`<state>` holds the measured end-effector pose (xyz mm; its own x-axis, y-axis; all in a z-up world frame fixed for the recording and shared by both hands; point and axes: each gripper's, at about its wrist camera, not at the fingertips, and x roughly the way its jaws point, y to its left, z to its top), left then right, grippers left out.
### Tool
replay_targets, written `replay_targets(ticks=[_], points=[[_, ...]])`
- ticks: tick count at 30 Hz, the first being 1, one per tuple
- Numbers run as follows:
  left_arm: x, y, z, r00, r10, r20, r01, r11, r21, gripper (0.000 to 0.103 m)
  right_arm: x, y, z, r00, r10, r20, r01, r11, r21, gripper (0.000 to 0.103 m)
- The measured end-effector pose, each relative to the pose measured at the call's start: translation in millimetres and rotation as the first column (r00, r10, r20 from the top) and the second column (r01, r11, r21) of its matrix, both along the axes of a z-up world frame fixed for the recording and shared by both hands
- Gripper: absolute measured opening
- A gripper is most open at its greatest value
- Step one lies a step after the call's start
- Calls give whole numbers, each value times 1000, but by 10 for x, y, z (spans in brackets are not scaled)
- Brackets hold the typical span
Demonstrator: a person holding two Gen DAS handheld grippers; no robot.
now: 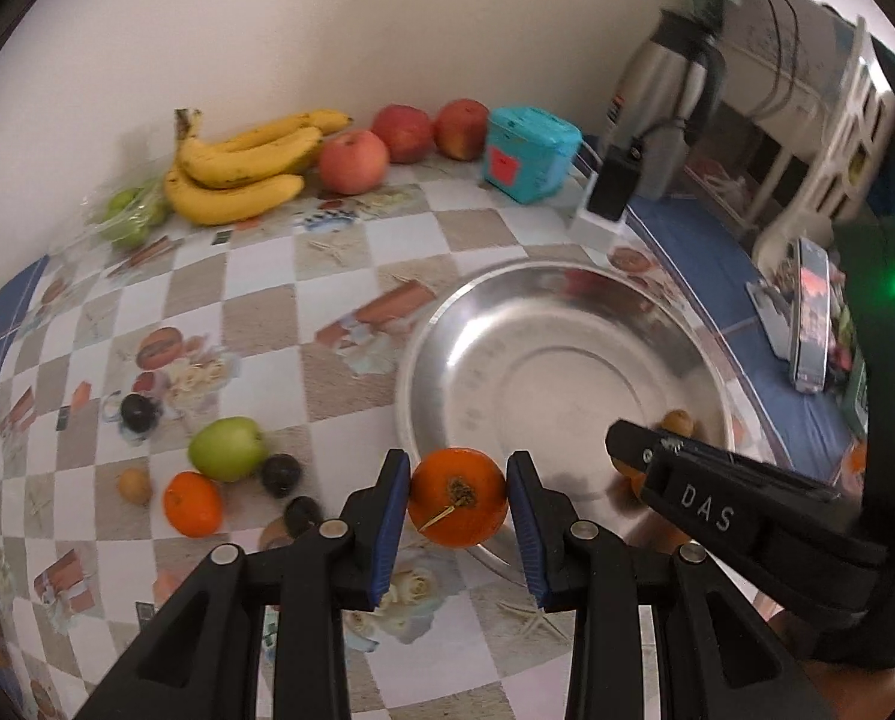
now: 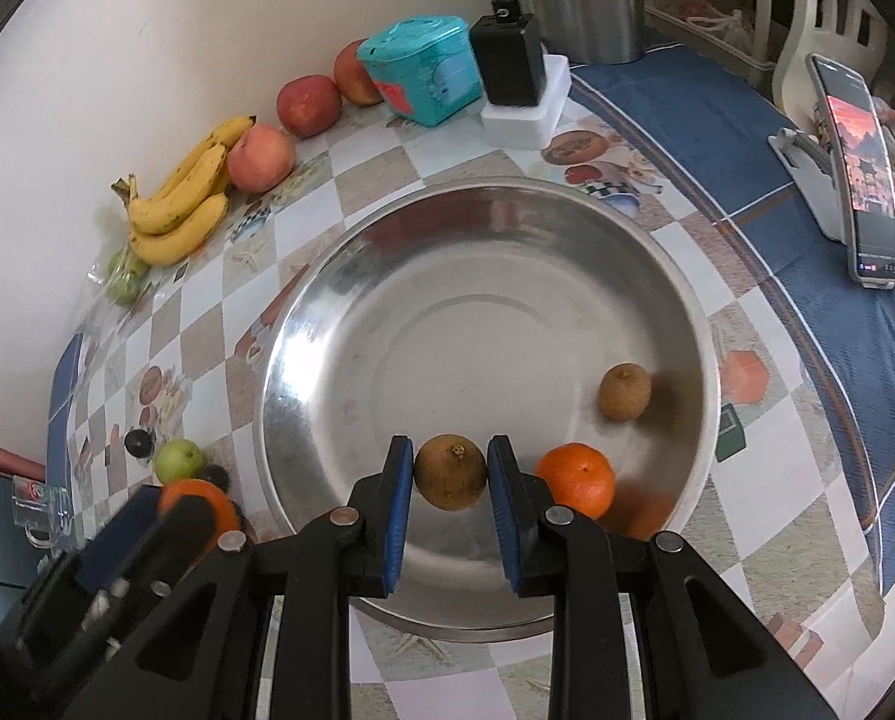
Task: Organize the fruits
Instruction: 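Carry both fruits to the steel bowl and open the left tool to drop the tangerine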
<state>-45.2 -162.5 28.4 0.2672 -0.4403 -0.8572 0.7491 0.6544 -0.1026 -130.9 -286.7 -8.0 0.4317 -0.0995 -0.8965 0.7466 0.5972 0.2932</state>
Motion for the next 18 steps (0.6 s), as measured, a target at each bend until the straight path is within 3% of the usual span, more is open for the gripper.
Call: replay_targets(ticks=[18], points=[[-156,-248,-311,996,-84,-3,84,992,96,36,24,-9,-186,999,6,-46,-4,998,56,27]])
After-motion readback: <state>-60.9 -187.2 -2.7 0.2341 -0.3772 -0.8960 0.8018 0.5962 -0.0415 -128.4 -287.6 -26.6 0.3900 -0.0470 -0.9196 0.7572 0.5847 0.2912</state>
